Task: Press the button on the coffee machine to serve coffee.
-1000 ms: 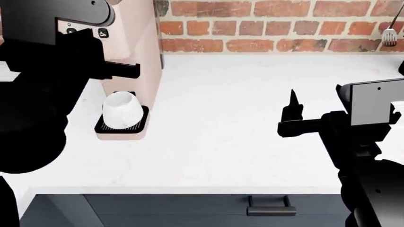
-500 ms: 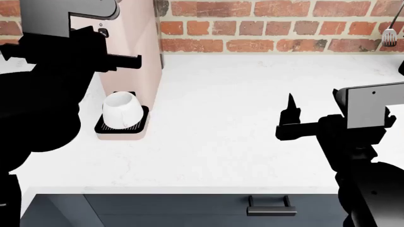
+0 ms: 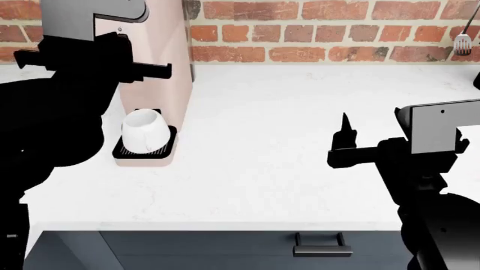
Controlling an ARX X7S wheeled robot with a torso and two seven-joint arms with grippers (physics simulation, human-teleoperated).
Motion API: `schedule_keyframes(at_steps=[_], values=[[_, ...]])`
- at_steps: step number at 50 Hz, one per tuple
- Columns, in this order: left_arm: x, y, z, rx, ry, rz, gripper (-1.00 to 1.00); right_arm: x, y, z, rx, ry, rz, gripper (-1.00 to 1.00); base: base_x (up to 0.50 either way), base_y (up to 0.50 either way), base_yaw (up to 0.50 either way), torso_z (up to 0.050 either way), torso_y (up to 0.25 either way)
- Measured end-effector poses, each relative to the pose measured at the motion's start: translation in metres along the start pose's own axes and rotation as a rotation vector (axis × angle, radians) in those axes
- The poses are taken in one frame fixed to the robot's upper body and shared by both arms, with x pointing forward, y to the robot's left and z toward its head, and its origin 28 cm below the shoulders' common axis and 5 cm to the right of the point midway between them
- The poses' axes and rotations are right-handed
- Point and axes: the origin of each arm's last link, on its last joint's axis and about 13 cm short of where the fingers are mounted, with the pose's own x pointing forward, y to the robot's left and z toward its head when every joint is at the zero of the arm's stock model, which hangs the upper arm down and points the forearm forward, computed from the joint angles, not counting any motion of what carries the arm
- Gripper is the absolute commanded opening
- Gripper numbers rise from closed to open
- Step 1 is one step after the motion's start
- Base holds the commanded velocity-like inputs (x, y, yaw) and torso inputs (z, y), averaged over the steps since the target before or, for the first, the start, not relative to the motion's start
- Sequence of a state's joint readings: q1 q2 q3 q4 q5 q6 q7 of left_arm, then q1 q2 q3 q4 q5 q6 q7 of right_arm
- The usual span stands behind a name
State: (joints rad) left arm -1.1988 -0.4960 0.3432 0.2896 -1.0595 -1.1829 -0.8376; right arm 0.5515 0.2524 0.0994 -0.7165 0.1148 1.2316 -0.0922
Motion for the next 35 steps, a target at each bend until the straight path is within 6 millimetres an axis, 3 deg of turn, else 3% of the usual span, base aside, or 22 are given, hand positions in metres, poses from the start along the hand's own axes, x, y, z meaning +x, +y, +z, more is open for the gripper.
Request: schedule_keyframes(at_steps=[35], values=[[0.011, 0.001, -0.005, 0.007, 0.028, 0.003, -1.00, 0.003, 0.002, -0.004, 0.010, 0.007, 0.006, 1.00, 0.00, 0.00, 0.00, 0.000, 0.000]])
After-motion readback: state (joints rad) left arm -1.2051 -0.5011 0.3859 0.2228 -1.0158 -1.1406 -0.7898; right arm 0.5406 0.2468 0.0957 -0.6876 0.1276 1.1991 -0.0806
